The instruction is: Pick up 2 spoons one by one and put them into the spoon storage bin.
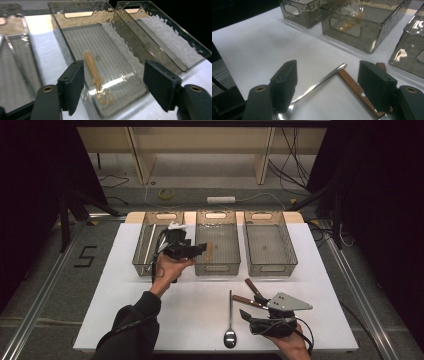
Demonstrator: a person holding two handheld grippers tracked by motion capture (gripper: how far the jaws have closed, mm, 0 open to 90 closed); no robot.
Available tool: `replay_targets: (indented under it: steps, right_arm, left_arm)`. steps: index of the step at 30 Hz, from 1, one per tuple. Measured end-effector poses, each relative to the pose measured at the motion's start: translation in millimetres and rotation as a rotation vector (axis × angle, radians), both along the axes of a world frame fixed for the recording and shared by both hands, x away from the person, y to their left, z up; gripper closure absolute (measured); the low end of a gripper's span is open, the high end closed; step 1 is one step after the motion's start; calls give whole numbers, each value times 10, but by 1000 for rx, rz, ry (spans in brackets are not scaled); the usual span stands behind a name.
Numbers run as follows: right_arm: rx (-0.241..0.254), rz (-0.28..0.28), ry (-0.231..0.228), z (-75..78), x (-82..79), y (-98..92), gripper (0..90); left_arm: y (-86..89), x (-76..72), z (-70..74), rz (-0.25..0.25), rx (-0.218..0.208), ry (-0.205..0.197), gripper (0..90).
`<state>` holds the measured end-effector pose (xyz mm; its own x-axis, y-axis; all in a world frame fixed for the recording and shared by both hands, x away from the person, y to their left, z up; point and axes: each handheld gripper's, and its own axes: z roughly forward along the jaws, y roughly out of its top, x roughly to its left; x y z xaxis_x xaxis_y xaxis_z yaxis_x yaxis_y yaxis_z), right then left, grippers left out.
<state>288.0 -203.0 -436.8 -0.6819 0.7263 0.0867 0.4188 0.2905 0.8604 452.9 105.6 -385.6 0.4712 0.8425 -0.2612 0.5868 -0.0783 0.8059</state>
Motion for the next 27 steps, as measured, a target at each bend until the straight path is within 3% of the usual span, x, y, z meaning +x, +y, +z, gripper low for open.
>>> replay_targets:
  steps: [4, 10, 15, 20, 27]
  right_arm:
    - [-25, -10, 27, -37, 6, 66, 332]
    - [-52, -34, 82, -109, -8, 180, 333]
    - [-76, -44, 126, -163, -17, 290, 343]
    - [-95, -51, 171, -223, -17, 395, 366]
    - [-125, -51, 227, -302, 19, 501, 398]
  left_arm:
    - [140, -231, 2, 5, -9, -28, 296]
    - [336, -540, -61, 5, 22, -52, 279]
    - [434, -772, -121, -9, 50, -94, 267]
    - [492, -963, -202, -38, 75, -116, 252]
    - [610, -1184, -276, -29, 89, -128, 249]
